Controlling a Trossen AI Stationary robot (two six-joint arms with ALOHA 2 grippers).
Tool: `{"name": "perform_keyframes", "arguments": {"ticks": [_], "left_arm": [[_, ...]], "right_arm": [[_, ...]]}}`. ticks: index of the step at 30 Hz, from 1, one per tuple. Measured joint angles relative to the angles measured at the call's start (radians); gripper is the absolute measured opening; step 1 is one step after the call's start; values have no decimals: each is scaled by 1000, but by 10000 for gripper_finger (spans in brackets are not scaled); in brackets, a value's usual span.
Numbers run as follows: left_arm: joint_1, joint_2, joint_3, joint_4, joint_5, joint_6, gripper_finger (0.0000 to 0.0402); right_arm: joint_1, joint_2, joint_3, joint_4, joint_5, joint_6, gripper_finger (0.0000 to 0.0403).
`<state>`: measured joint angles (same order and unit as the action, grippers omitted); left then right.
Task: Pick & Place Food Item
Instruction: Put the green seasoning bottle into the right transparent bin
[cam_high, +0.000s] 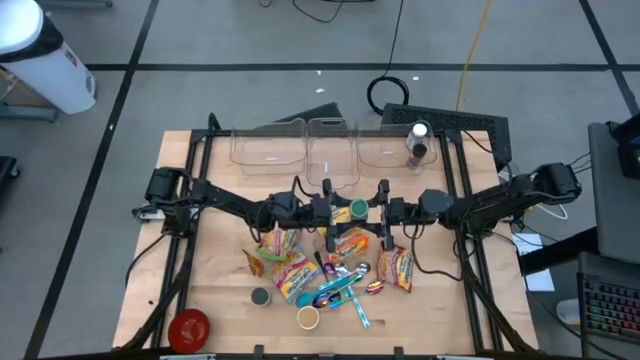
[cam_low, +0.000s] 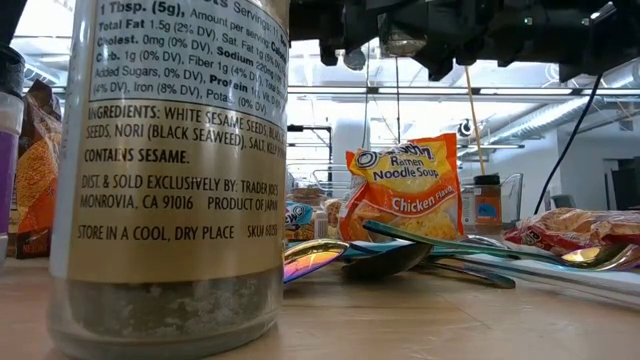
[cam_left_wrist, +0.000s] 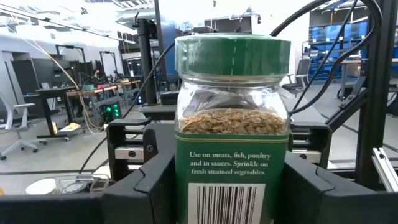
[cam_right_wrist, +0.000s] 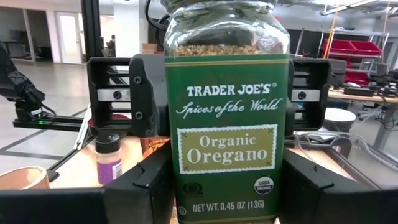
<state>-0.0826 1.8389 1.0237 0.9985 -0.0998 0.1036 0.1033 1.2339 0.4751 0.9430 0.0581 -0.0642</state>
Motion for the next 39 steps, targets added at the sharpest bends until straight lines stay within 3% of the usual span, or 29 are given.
{"name": "perform_keyframes", "arguments": {"ticks": [4, 8, 12, 14, 17, 22, 30, 35, 39], "left_arm": [[-1, 0, -1, -3, 0, -4, 205], [-16, -65, -3, -68, -16, 32, 205], [-27, -197, 1, -287, -25, 29, 205], [-25, -225, 1, -381, -37, 17, 205], [-23, -218, -1, -399, -15, 6, 205], [0, -123, -1, -310, 53, -26, 205], [65, 1, -1, -174, 142, -132, 205], [78, 3, -1, -187, 151, -134, 205], [73, 6, -4, -216, 160, -121, 205]], "right_arm": [[1, 0, 0, -16, 16, 1, 196], [-8, -12, 1, -114, 23, 23, 281], [-48, -88, 2, -273, 27, 61, 344], [-70, -142, 1, -365, 27, 76, 354], [-82, -237, 41, -497, 59, 68, 352], [-82, -317, 335, -941, 73, 67, 337], [-81, -86, 868, -1629, 72, 98, 336], [-82, 63, 993, -1776, 67, 72, 336], [-83, 121, 1006, -1799, -28, 70, 336]]}}
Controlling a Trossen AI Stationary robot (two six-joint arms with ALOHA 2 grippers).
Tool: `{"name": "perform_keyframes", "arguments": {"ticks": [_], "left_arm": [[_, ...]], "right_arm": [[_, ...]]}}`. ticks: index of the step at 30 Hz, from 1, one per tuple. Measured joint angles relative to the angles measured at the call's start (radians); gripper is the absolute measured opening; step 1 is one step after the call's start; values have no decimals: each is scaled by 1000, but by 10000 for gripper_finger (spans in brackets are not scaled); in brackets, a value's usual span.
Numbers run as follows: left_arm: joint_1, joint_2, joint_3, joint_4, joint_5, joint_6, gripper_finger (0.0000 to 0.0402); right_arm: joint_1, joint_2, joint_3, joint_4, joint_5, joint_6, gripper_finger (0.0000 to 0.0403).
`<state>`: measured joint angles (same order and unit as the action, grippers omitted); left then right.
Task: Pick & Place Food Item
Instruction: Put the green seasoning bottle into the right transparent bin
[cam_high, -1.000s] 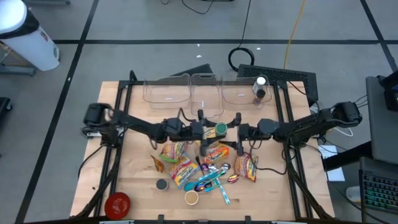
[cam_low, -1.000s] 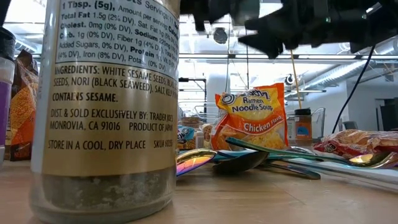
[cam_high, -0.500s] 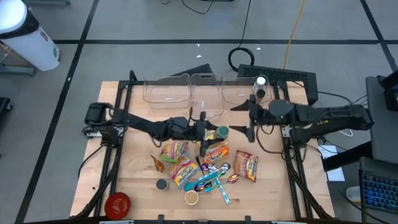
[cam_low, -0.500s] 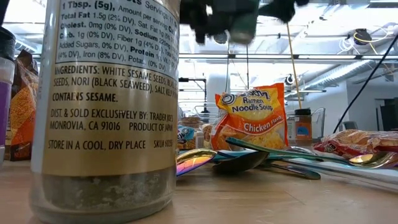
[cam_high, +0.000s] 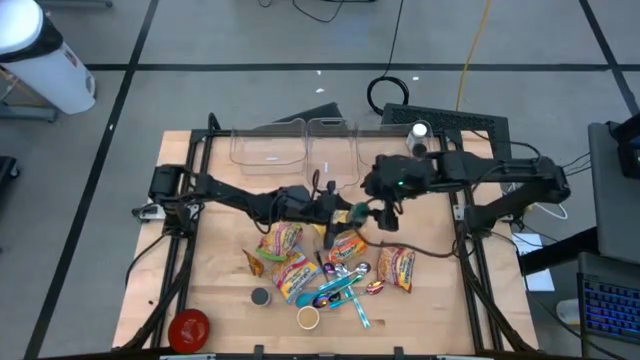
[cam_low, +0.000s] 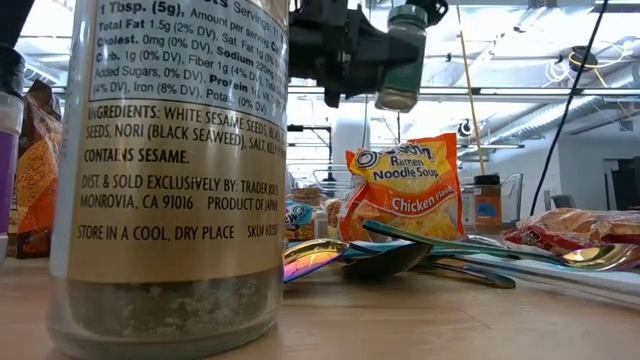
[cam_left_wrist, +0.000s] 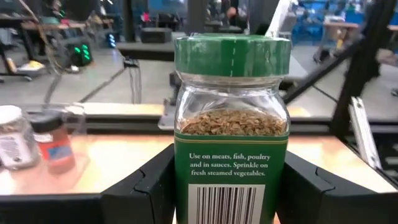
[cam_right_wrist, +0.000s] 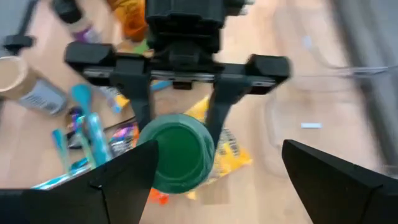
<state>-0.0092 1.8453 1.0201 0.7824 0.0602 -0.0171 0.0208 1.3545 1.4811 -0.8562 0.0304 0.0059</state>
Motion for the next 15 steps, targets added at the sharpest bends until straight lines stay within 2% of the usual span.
{"name": "perform_keyframes", "arguments": {"ticks": [6, 10, 15], "left_arm": [[-1, 2, -1, -25, -1, -1, 205], [-2, 1, -1, -19, 8, 4, 205], [-2, -4, 2, 1, -5, 7, 205]], "right_arm": [[0, 28, 1, -15, -17, 10, 336], [-1, 14, 0, -10, -89, 14, 336], [-1, -9, 0, -16, -80, 32, 336]]}}
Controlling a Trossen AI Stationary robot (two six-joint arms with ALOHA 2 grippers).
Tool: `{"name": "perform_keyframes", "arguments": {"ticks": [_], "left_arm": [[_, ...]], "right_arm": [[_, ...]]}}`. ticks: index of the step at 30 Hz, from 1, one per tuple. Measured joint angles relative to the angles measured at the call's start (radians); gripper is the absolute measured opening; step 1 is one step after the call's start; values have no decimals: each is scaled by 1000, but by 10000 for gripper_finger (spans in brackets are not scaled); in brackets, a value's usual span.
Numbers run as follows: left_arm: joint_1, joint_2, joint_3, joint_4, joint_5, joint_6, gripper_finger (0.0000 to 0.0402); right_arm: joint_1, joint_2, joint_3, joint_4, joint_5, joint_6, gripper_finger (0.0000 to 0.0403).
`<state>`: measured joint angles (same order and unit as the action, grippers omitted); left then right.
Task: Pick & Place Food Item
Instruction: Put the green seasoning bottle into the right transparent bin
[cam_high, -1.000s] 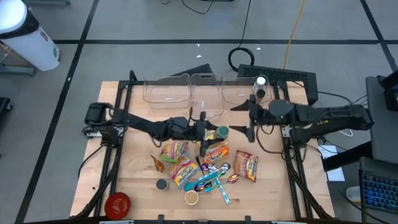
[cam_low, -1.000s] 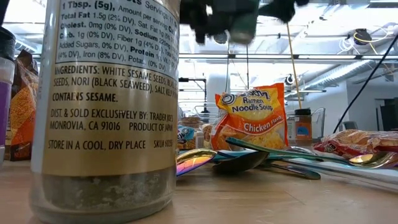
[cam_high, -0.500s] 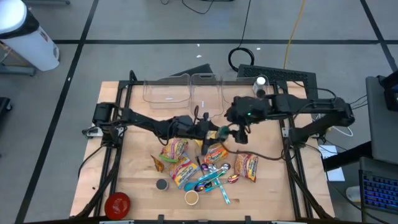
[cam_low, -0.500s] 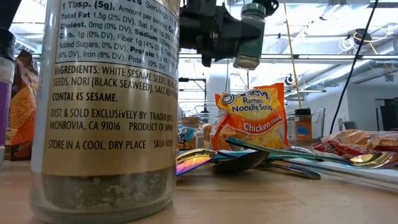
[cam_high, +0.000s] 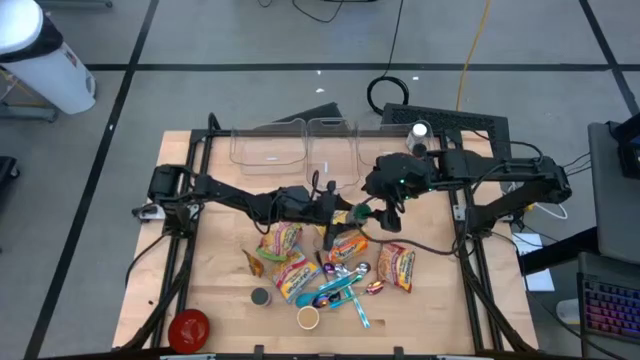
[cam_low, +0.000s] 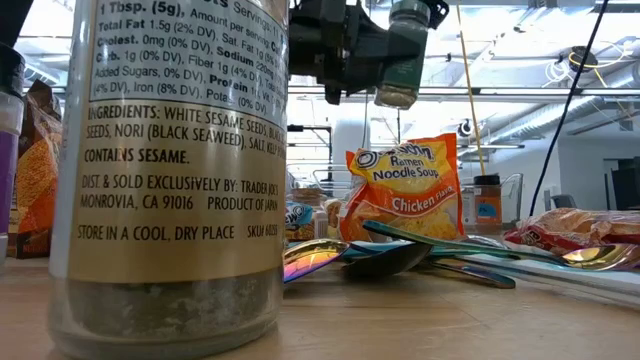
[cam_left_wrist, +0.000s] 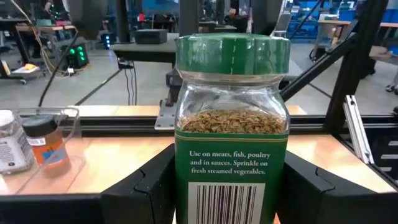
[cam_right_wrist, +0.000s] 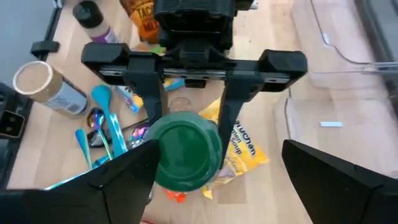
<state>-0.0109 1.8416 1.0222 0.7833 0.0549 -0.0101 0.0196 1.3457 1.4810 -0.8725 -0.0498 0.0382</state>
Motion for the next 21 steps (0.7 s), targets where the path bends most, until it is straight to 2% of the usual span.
{"name": "perform_keyframes", "arguments": {"ticks": [2, 5, 15, 18, 21], "left_arm": [[2, 0, 1, 9, -13, -3, 205], [1, -3, 3, 14, -12, -2, 205], [2, -2, 3, 3, -7, 0, 205], [2, -2, 3, 3, -7, 0, 205], [2, -2, 3, 1, -6, -1, 205]], "right_arm": [[2, 0, -4, -20, -65, -4, 336], [2, -1, -5, -10, -88, -17, 336], [2, 19, -5, 43, -45, -25, 335], [2, 41, -10, 45, 12, -42, 326], [2, 42, -16, 23, 22, -57, 308]]}}
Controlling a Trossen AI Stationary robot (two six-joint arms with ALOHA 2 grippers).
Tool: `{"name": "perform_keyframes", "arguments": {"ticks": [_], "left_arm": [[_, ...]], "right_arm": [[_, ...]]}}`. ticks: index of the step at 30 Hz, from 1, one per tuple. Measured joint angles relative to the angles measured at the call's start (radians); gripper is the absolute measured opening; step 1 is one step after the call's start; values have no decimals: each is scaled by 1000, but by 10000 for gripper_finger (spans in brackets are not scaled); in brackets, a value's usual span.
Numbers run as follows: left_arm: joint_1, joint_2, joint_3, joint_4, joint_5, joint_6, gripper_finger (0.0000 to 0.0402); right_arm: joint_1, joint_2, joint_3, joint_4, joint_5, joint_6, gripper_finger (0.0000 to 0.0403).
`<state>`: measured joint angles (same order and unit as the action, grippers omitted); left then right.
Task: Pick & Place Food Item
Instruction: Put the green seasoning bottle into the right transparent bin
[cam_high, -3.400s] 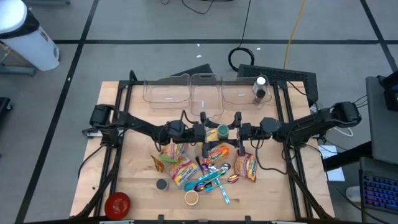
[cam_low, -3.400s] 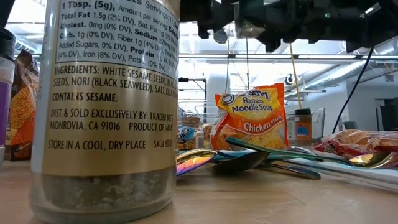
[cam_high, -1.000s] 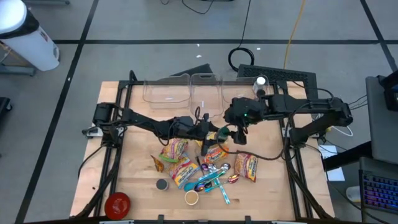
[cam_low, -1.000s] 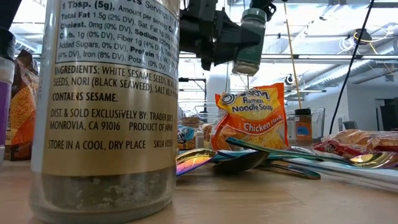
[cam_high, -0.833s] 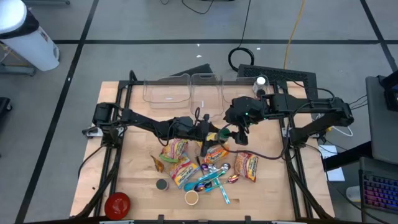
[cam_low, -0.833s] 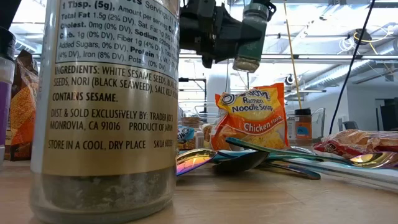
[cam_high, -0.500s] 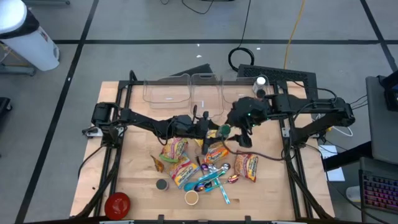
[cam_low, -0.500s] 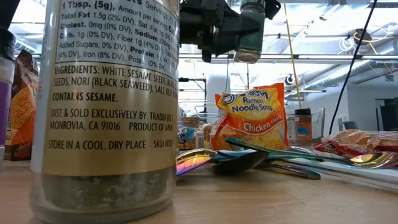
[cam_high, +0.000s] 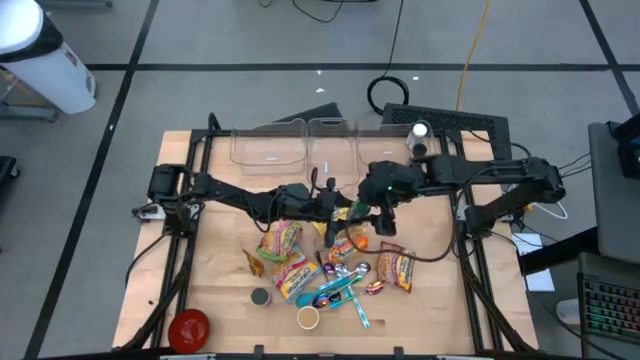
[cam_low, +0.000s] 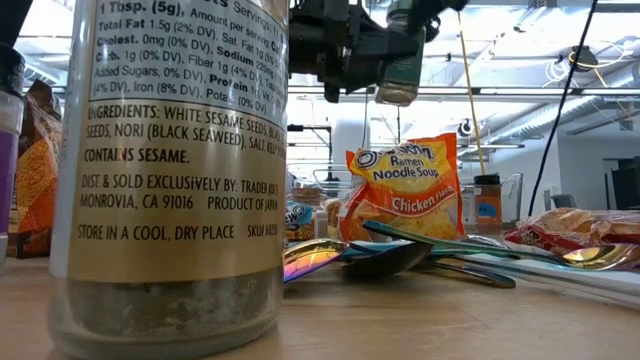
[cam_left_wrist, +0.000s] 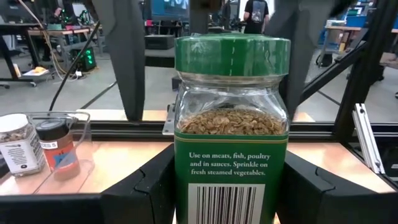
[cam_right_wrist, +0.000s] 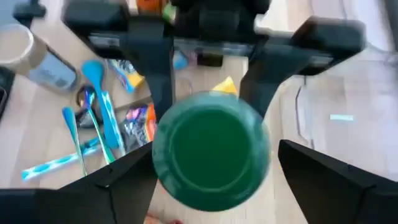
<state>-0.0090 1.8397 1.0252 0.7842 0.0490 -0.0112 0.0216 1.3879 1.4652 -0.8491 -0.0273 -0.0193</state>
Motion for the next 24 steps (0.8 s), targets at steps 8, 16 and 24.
{"name": "perform_keyframes", "arguments": {"ticks": [8, 16, 24], "left_arm": [[0, 0, 0, 0, 2, 0, 205], [-2, 1, -1, 1, -48, -13, 205], [-3, -53, -3, -34, -96, -28, 367]], "right_arm": [[0, -11, 4, 8, -1, 3, 231], [0, -12, 4, 5, -6, -13, 197], [-9, -25, 4, -72, 64, -7, 197]]}}
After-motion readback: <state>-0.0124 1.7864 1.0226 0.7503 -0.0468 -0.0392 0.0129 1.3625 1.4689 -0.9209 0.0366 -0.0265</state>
